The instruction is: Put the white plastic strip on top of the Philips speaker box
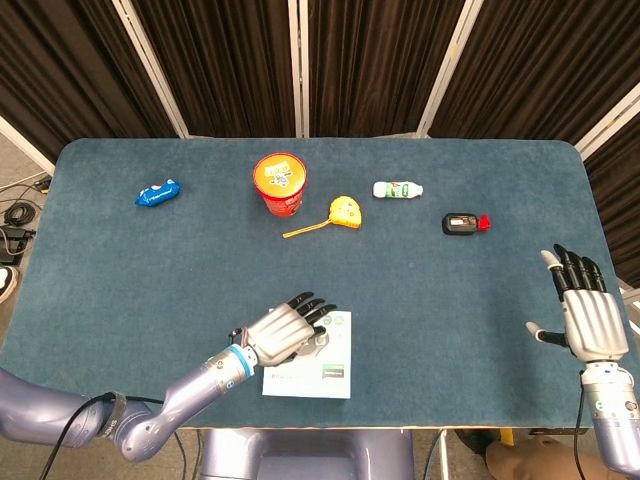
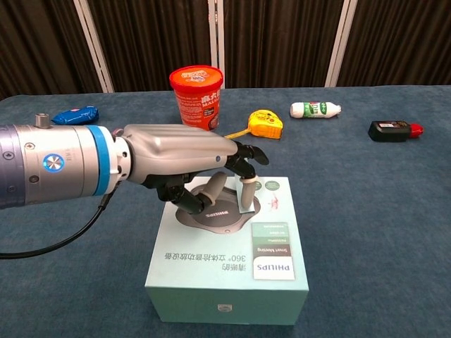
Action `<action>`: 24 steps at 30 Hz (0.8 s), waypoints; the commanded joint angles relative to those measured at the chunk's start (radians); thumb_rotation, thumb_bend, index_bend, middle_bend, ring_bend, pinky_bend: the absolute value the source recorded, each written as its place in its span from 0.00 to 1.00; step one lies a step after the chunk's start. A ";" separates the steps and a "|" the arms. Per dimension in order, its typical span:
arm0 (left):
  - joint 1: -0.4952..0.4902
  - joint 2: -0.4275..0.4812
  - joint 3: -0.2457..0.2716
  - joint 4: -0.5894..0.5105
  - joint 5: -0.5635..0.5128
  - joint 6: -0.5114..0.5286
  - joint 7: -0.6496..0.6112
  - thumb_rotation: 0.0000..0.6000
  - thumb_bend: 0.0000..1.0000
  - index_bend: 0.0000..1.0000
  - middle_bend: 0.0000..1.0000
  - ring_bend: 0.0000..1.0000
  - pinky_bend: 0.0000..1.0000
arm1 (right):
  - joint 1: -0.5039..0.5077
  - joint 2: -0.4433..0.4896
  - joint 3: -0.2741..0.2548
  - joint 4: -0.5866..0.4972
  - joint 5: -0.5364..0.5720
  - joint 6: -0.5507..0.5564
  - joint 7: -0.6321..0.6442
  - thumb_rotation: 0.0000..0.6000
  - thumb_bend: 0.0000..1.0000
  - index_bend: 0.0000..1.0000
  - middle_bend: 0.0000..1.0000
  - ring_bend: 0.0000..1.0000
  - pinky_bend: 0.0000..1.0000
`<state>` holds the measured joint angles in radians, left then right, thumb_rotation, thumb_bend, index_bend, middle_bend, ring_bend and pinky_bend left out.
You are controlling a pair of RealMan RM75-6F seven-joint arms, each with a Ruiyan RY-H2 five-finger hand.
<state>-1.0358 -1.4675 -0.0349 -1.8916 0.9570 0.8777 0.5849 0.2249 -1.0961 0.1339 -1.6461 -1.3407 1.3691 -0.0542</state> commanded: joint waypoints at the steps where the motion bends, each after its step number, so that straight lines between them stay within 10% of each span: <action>1: -0.001 -0.005 0.003 0.002 -0.002 0.000 0.002 1.00 1.00 0.36 0.00 0.00 0.00 | 0.000 0.000 0.001 0.000 0.001 -0.001 0.001 1.00 0.00 0.00 0.00 0.00 0.00; 24: -0.010 -0.033 0.004 0.011 -0.016 0.012 0.010 1.00 1.00 0.36 0.00 0.00 0.00 | -0.006 0.005 0.008 0.002 0.000 -0.011 0.013 1.00 0.00 0.00 0.00 0.00 0.00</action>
<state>-1.0453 -1.5008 -0.0308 -1.8808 0.9411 0.8896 0.5952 0.2194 -1.0910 0.1424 -1.6442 -1.3412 1.3579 -0.0417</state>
